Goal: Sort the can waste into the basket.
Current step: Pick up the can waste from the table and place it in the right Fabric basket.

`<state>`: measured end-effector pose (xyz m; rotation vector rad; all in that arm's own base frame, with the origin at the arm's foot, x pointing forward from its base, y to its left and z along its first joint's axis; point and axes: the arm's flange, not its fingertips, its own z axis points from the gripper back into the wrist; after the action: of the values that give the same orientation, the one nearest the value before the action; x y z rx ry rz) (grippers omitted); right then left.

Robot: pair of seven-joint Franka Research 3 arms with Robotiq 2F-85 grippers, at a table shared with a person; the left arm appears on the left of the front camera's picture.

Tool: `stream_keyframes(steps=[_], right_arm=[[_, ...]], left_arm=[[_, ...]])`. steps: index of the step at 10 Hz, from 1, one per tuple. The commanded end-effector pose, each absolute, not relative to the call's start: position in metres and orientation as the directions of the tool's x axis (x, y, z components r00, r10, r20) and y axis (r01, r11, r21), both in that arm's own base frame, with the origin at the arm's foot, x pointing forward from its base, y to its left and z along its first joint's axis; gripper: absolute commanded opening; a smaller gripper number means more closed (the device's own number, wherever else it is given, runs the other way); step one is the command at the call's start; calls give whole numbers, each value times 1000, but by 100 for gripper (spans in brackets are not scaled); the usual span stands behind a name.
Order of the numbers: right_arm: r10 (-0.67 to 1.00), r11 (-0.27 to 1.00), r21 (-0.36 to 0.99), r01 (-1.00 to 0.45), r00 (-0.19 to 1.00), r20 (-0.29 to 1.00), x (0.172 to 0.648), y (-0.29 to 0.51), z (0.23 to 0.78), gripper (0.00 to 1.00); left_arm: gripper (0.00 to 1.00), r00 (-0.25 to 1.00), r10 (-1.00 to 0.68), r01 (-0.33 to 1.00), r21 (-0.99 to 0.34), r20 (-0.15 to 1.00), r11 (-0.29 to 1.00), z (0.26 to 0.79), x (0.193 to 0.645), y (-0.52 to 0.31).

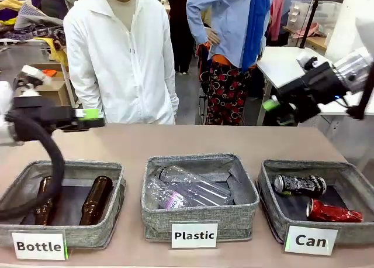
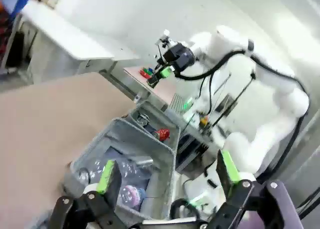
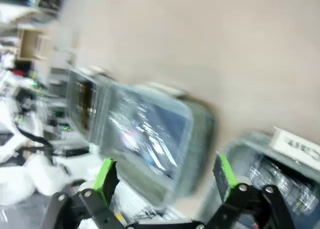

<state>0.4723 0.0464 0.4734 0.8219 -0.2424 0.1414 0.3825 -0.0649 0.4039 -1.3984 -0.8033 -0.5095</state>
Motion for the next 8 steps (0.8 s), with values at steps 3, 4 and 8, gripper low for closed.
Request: stream_keyframes(steps=[3, 4, 8], right_arm=[[-179, 224, 959, -173, 960, 215, 517, 59, 439, 100], [-205, 179, 976, -122, 966, 159, 518, 44, 428, 100], [-209, 206, 973, -105, 967, 148, 517, 44, 427, 100]], left_arm=[[100, 816, 52, 566, -813, 576, 137, 369, 396, -21], [100, 807, 82, 582, -811, 585, 55, 366, 396, -22], [100, 814, 89, 560, -816, 574, 143, 356, 392, -21]])
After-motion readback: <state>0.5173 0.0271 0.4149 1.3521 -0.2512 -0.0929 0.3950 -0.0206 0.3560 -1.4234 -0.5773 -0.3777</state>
